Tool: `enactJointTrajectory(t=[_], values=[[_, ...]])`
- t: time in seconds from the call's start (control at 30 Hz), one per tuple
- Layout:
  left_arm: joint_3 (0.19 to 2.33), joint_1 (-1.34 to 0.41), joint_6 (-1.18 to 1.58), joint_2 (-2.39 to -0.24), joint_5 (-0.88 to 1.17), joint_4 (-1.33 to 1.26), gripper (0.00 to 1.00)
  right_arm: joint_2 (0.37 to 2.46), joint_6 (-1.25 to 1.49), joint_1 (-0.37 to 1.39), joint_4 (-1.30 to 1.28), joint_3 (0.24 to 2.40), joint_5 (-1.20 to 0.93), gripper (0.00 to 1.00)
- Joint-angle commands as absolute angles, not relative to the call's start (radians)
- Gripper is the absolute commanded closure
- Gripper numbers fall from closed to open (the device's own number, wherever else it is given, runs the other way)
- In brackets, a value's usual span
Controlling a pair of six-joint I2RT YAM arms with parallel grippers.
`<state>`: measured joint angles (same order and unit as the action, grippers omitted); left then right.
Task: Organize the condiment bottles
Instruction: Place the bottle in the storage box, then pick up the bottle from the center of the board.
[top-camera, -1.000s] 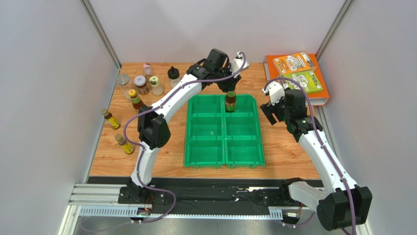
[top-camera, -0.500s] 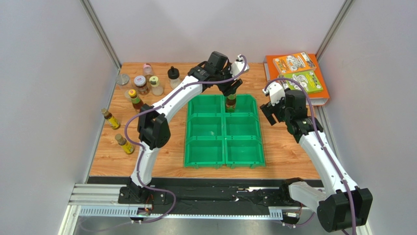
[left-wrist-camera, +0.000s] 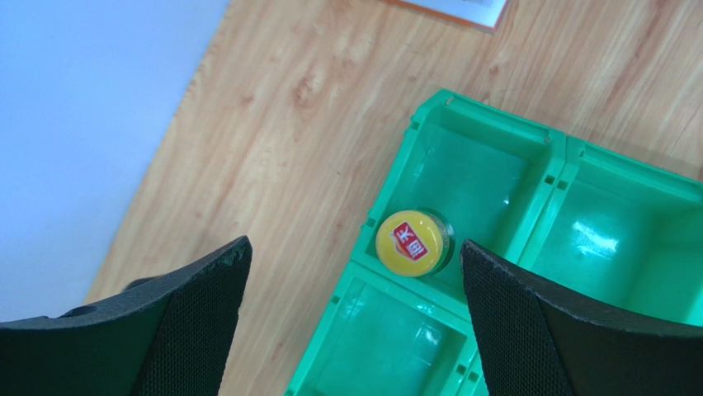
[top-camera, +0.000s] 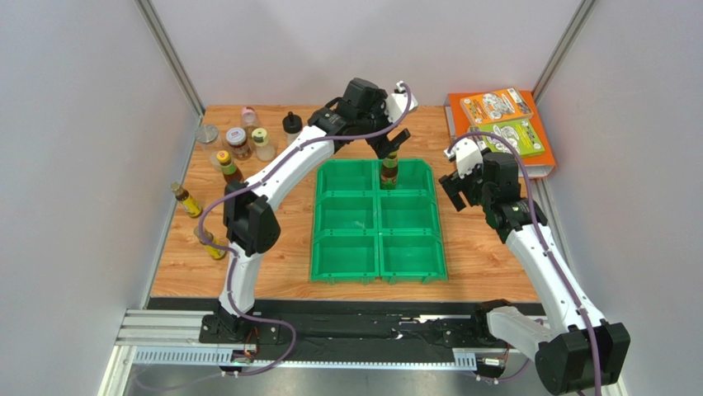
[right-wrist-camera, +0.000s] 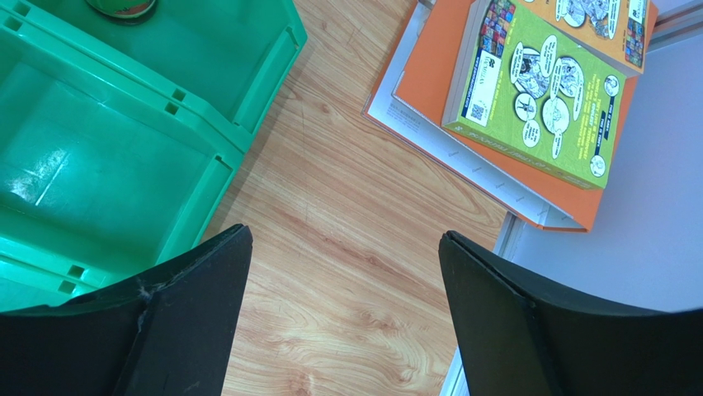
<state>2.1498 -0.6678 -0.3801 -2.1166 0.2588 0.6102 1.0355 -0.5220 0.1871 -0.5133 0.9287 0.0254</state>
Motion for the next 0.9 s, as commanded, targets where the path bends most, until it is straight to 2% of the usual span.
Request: enactJointTrajectory(t=[0.0,0.17,0.3,0.43,0.57,0.7,0.87], values=[[2.164,-0.649,-0.377,-1.921,0.21,0.574,0.01,1.014,-0.502,0.184,-0.491,0.937,0.014,0.13],[2.053,-0.557,-0.368,-1.74,0.071,0.594,0.01,1.009,-0.5,0.184,-0.489,0.936,0.014,0.13],[1.812,-0.415,-0.339,-1.545,0.002,0.549,0.0,1.002,-0.488,0.184,-0.491,0.945,0.015,0.13],[1.547,-0.181,-0.279,-1.361,0.098,0.514,0.01,0.994,-0.471,0.187,-0.5,0.96,0.014,0.13],[1.384,0.062,-0.262,-1.272,0.218,0.477,0.01,0.993,-0.463,0.192,-0.512,0.969,-0.025,0.12],[1.26,0.141,-0.288,-1.25,0.267,0.44,0.01,0.997,-0.465,0.207,-0.514,0.969,-0.021,0.12],[1.201,0.176,-0.284,-1.278,0.291,0.417,0.02,0.986,-0.465,0.216,-0.518,0.966,-0.021,0.12]])
